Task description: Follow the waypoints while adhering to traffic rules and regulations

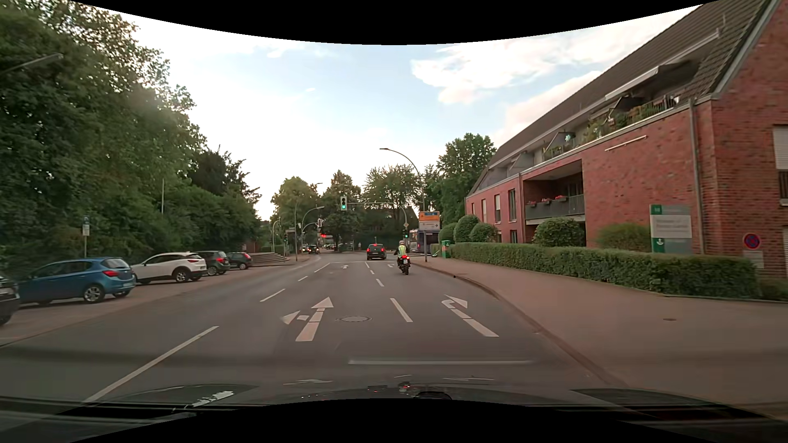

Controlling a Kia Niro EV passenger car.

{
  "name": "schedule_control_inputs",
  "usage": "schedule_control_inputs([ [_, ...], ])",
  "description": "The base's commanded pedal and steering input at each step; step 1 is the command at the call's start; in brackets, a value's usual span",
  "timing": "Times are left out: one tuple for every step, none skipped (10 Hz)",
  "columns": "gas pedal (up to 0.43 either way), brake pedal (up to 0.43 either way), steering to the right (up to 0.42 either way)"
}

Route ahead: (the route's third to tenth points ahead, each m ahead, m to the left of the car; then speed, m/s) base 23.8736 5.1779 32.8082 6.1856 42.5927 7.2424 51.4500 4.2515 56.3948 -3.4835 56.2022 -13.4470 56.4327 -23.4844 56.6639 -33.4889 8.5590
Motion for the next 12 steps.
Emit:
schedule_control_inputs([
  [0.000,0.000,0.021],
  [0.000,0.000,0.014],
  [0.000,0.000,0.008],
  [0.000,0.000,0.007],
  [0.000,0.000,0.005],
  [0.000,0.000,0.004],
  [0.000,0.000,-0.004],
  [0.000,0.000,-0.012],
  [0.000,0.000,-0.019],
  [0.000,0.000,-0.026],
  [0.000,0.000,-0.028],
  [0.000,0.000,-0.028],
])
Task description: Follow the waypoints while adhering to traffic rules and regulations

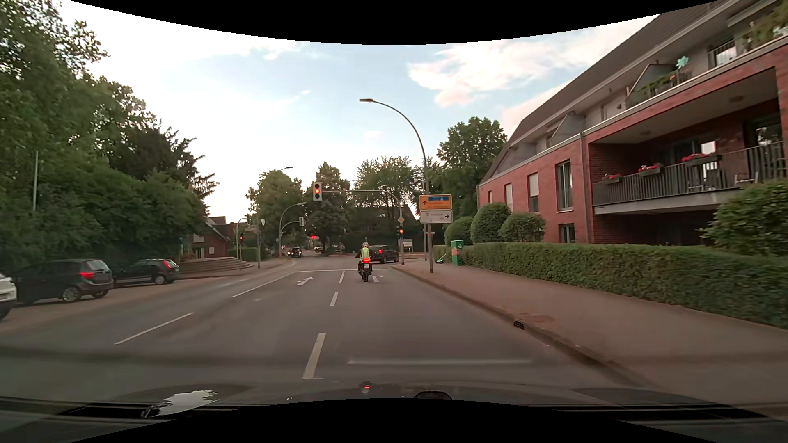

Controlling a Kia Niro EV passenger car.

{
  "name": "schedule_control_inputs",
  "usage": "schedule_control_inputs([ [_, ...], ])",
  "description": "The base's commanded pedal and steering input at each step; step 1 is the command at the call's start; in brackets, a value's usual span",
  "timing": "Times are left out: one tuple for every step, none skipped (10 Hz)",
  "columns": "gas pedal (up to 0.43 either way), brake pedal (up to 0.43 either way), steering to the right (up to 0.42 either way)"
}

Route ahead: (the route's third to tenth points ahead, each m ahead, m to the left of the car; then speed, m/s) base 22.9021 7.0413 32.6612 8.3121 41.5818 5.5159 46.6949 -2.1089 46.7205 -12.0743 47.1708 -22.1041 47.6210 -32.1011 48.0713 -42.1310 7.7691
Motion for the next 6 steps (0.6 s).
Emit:
schedule_control_inputs([
  [0.000,0.000,-0.028],
  [0.000,0.000,-0.028],
  [0.000,0.000,-0.029],
  [0.000,0.000,-0.032],
  [0.000,0.000,-0.035],
  [0.000,0.000,-0.035],
])
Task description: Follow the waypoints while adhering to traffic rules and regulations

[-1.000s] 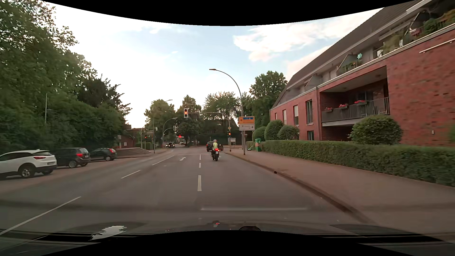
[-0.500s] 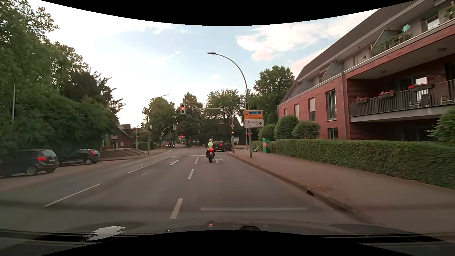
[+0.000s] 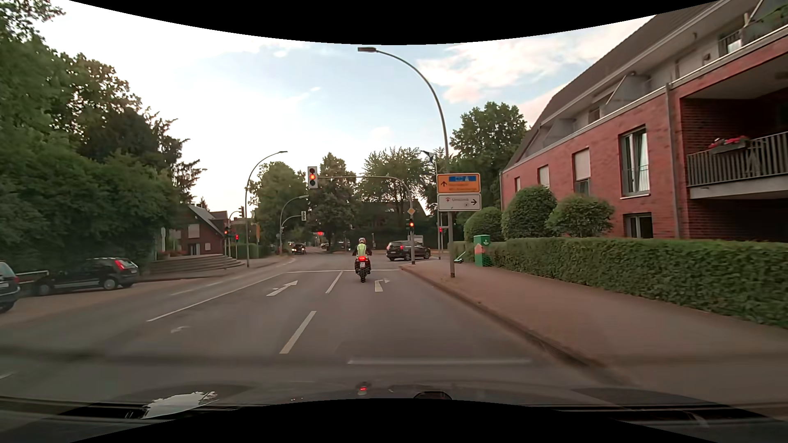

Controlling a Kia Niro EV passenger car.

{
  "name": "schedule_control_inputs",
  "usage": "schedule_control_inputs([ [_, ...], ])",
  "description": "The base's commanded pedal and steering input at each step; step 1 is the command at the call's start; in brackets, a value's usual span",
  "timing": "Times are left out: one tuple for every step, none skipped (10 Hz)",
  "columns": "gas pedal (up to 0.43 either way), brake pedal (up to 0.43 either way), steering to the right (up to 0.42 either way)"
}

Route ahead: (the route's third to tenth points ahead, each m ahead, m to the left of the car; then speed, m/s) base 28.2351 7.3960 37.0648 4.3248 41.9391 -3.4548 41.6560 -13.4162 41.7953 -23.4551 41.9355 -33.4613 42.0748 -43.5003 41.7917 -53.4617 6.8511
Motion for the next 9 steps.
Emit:
schedule_control_inputs([
  [0.000,0.037,-0.036],
  [0.000,0.073,-0.037],
  [0.000,0.091,-0.040],
  [0.000,0.159,-0.043],
  [0.000,0.177,-0.046],
  [0.000,0.171,-0.047],
  [0.000,0.159,-0.047],
  [0.000,0.152,-0.047],
  [0.000,0.152,-0.048],
])
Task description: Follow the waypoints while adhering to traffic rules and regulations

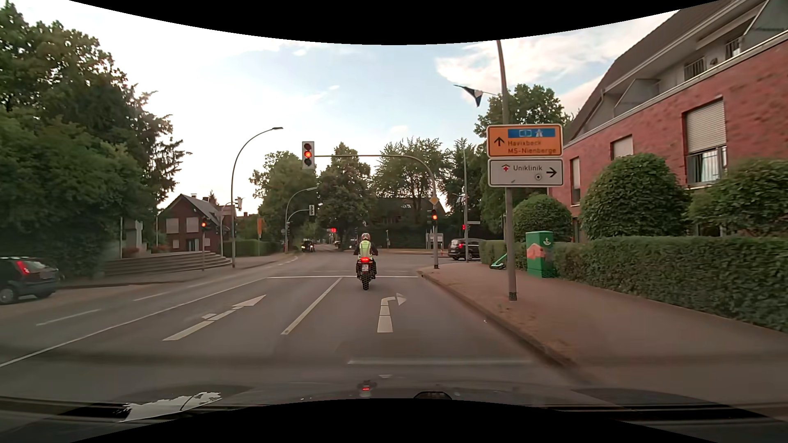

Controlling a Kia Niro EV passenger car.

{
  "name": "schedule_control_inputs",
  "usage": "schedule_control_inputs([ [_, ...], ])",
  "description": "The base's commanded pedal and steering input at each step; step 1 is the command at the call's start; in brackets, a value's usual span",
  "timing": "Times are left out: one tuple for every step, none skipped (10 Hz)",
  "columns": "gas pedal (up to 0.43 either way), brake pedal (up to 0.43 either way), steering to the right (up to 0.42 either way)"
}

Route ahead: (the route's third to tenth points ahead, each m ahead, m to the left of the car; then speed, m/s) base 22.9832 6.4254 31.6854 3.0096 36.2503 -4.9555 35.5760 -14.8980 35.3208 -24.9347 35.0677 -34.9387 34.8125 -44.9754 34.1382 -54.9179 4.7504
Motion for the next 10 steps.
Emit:
schedule_control_inputs([
  [0.000,0.152,-0.048],
  [0.000,0.146,-0.049],
  [0.000,0.134,-0.049],
  [0.000,0.128,-0.049],
  [0.000,0.128,-0.049],
  [0.000,0.122,-0.049],
  [0.000,0.110,-0.048],
  [0.000,0.061,-0.046],
  [0.000,0.000,-0.041],
  [0.000,0.000,-0.040],
])
